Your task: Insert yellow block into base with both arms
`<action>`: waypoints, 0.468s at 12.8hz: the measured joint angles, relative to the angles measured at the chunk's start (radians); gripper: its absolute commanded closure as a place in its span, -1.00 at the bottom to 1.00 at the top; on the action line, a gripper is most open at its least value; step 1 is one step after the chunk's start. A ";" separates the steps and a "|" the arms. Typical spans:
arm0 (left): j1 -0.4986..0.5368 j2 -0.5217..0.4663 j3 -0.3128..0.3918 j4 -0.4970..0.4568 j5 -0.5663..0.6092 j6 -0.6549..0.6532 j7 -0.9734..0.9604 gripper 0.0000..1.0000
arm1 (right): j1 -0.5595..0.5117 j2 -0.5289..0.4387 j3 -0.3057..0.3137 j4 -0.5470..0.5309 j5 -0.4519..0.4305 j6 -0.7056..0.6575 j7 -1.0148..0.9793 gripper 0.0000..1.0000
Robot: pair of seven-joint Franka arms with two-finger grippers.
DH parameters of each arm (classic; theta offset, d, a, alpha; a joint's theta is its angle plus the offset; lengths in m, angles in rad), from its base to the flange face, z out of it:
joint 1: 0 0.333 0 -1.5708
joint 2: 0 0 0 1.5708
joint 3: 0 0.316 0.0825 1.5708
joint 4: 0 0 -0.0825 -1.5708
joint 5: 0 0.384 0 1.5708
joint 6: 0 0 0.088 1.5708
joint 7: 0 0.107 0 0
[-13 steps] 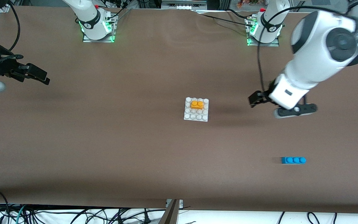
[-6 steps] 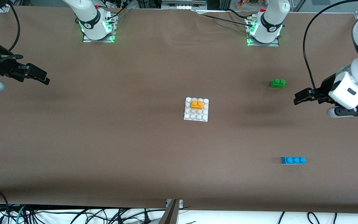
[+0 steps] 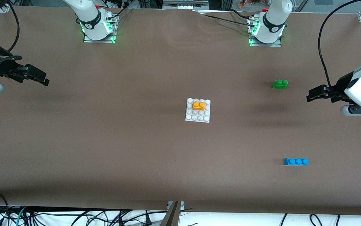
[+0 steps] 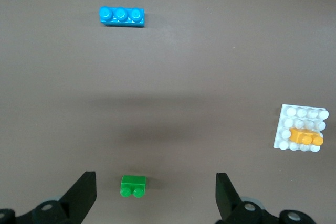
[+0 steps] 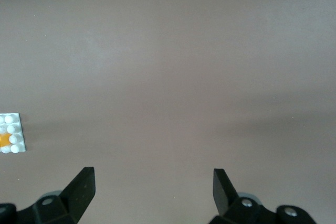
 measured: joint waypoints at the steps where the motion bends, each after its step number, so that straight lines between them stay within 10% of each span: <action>1: 0.001 0.000 0.000 -0.001 0.002 0.000 0.004 -1.00 | -0.001 0.000 -0.002 0.000 0.000 0.000 0.000 -0.98; 6: 0.001 0.000 0.000 -0.001 0.003 0.000 0.006 -1.00 | -0.001 0.001 -0.003 0.000 0.000 0.000 0.000 -0.98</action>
